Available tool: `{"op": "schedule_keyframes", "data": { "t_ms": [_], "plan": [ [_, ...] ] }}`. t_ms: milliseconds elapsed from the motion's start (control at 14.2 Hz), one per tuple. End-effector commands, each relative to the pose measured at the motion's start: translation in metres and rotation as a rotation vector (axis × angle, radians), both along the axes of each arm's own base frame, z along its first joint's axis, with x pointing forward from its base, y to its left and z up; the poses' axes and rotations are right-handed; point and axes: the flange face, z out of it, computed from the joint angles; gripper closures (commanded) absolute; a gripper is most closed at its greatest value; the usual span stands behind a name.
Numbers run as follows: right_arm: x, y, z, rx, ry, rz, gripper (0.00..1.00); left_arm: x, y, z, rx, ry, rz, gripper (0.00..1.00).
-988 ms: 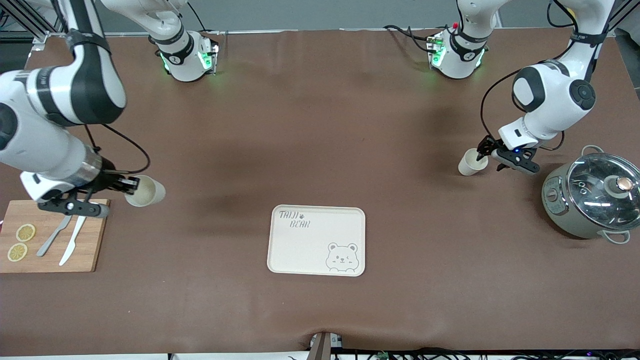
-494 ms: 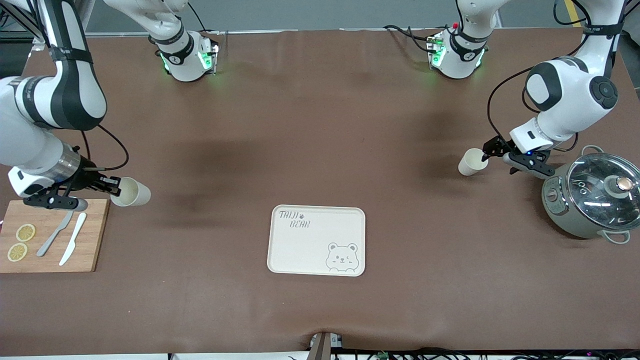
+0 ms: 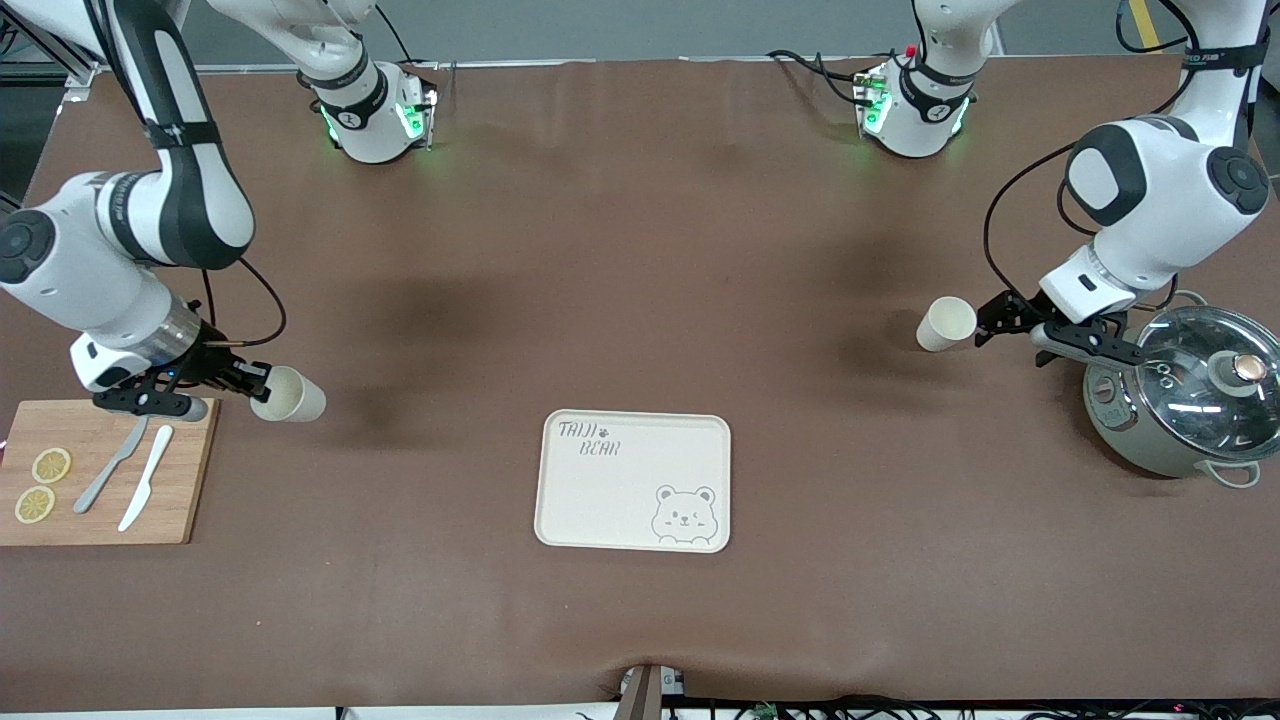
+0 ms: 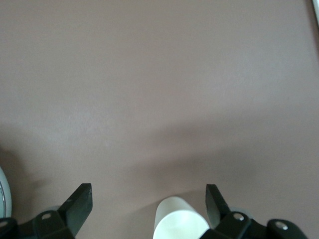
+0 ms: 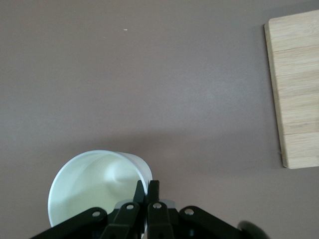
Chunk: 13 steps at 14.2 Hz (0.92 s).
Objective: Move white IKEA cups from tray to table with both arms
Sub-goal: 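Carry the cup with the right gripper toward the cutting board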
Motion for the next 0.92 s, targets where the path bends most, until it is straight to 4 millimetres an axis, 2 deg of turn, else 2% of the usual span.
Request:
{"op": "schedule_keyframes", "data": {
  "t_ms": [0, 282, 564, 776, 847],
  "plan": [
    [-0.003, 0.001, -0.018, 0.013, -0.031, 0.000, 1.00, 0.024, -0.020, 0.009, 0.039, 0.022, 0.027, 0.00],
    [-0.002, 0.000, -0.044, 0.008, -0.049, -0.006, 1.00, 0.043, -0.076, 0.018, 0.073, 0.025, 0.113, 0.00],
    [0.002, 0.003, -0.074, 0.001, -0.087, -0.007, 1.00, 0.059, -0.080, 0.044, 0.061, 0.025, 0.148, 0.00],
    [0.004, 0.006, -0.088, -0.002, -0.102, -0.005, 1.00, 0.063, -0.084, 0.061, 0.073, 0.047, 0.138, 0.00],
    [0.004, 0.006, -0.092, -0.002, -0.102, -0.006, 1.00, 0.064, -0.080, 0.067, 0.086, 0.055, 0.148, 0.00]
  ]
}}
